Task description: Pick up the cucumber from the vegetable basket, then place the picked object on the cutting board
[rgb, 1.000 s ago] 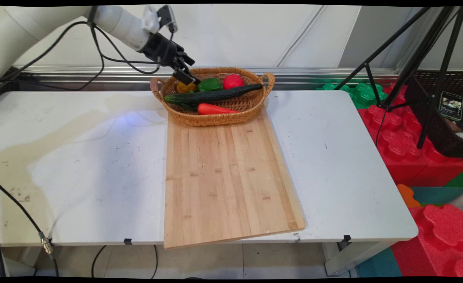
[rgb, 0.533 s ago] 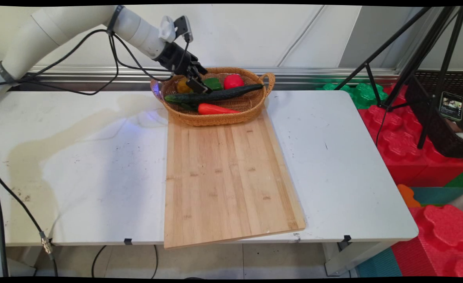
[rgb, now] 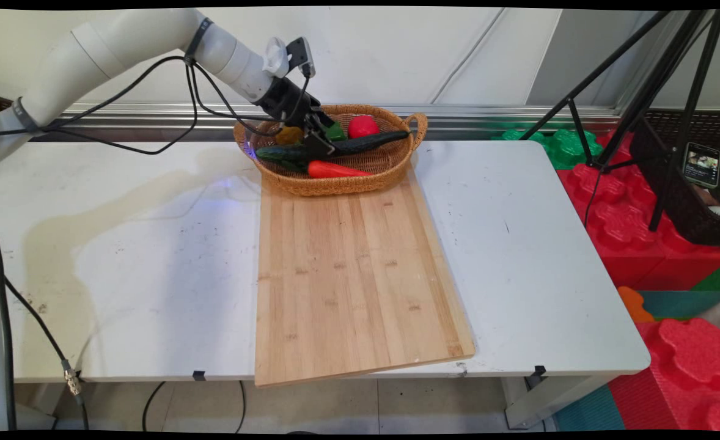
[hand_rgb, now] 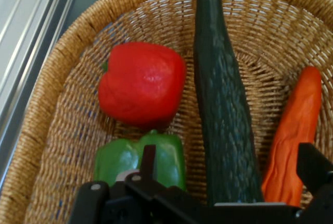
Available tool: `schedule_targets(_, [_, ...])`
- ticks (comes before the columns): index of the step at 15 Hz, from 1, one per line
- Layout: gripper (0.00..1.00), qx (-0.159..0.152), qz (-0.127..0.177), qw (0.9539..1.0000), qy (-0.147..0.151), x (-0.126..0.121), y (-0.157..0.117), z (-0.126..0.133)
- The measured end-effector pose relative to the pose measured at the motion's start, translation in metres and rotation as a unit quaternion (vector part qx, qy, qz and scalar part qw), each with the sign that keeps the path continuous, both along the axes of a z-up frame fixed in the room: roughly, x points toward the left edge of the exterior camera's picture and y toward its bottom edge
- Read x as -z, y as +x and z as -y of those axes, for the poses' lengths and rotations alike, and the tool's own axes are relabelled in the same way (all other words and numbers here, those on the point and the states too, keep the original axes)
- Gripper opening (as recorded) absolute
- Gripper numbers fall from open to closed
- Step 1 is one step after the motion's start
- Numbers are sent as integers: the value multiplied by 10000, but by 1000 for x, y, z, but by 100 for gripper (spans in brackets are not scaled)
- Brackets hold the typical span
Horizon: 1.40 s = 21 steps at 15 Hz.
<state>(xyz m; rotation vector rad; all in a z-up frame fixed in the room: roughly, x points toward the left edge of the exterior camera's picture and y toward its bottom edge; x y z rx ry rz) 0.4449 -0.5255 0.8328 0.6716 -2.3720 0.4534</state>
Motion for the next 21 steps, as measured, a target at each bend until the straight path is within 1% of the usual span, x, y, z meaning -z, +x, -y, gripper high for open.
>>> schedule_targets(8, [100, -54, 42, 10000, 35, 10, -11, -2])
schedule_targets(9, [0, -59, 42, 10000, 32, 10, -12, -3])
schedule_targets(16, [0, -98, 23, 9999, 8, 11, -17, -9])
schedule_targets(21, [0, -217, -12, 9997, -90, 3, -15, -14])
